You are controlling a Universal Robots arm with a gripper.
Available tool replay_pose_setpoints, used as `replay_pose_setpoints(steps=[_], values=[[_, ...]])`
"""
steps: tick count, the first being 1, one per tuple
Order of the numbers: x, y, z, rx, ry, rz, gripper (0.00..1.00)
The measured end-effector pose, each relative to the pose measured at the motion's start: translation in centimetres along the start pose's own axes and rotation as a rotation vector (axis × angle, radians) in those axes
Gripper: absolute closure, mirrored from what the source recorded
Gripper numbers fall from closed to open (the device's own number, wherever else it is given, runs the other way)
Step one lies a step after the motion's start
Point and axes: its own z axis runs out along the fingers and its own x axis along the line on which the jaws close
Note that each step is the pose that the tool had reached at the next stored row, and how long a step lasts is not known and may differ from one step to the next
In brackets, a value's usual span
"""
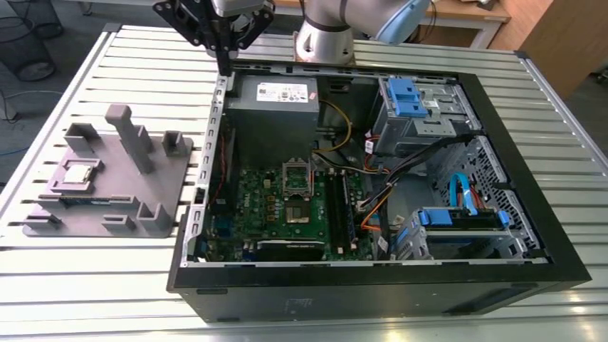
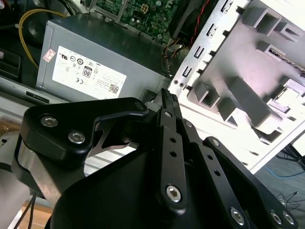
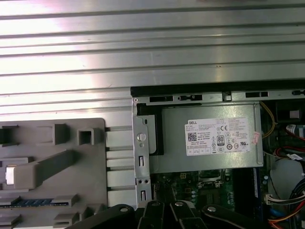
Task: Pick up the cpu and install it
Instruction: 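Reach for the cpu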
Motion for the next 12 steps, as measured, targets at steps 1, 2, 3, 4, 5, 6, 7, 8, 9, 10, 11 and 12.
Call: replay_pose_setpoints(steps=[1,2,3,4,5,6,7,8,9,10,11,12], values=[[0.07,-0.01,0.00,0.0000,0.0000,0.000,0.89],[0.13,-0.01,-0.01,0.0000,0.0000,0.000,0.89],[0.20,-0.02,-0.01,0.0000,0.0000,0.000,0.89],[0.26,-0.02,-0.01,0.0000,0.0000,0.000,0.89],[0.33,-0.02,-0.01,0.0001,0.0001,0.000,0.89],[0.40,-0.03,-0.01,0.0000,0.0000,0.000,0.89],[0.47,-0.04,-0.01,0.0000,0.0000,0.000,0.89],[0.53,-0.04,-0.02,0.0000,0.0000,0.000,0.89],[0.60,-0.04,-0.01,0.0000,0.0000,0.000,0.89],[0.67,-0.05,-0.02,0.0000,0.0000,0.000,0.89],[0.74,-0.06,-0.02,0.0000,0.0000,0.000,0.89],[0.80,-0.06,-0.02,0.0000,0.0000,0.000,0.89]])
